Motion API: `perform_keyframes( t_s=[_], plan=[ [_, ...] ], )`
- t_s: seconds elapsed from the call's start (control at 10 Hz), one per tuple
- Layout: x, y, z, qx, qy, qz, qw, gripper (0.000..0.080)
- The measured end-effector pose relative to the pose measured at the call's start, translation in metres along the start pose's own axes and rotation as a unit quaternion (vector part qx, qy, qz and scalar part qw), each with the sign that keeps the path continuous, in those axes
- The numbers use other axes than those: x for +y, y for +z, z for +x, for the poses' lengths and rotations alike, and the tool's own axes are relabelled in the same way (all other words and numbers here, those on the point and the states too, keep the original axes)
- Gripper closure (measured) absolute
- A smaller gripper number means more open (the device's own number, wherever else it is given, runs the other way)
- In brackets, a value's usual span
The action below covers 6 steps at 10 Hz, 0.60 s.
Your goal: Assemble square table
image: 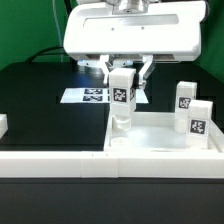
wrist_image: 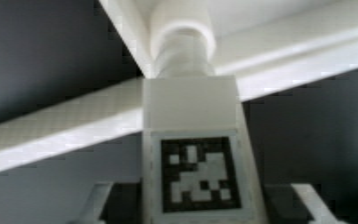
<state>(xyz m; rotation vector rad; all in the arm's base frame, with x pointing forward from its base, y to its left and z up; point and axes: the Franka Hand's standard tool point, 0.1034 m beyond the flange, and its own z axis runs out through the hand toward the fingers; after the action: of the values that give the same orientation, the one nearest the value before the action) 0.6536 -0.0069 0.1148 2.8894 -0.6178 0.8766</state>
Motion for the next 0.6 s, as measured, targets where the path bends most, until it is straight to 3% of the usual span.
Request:
perform_keyframes(
  t_s=[0.3, 0.6],
  plan=[
    [0.001, 0.000, -0.002, -0.001, -0.001, -0.001, 1.000, 0.0509],
    [0.000, 0.000, 0.008, 0.016, -0.005, 0.002, 1.000, 0.0509]
  ],
)
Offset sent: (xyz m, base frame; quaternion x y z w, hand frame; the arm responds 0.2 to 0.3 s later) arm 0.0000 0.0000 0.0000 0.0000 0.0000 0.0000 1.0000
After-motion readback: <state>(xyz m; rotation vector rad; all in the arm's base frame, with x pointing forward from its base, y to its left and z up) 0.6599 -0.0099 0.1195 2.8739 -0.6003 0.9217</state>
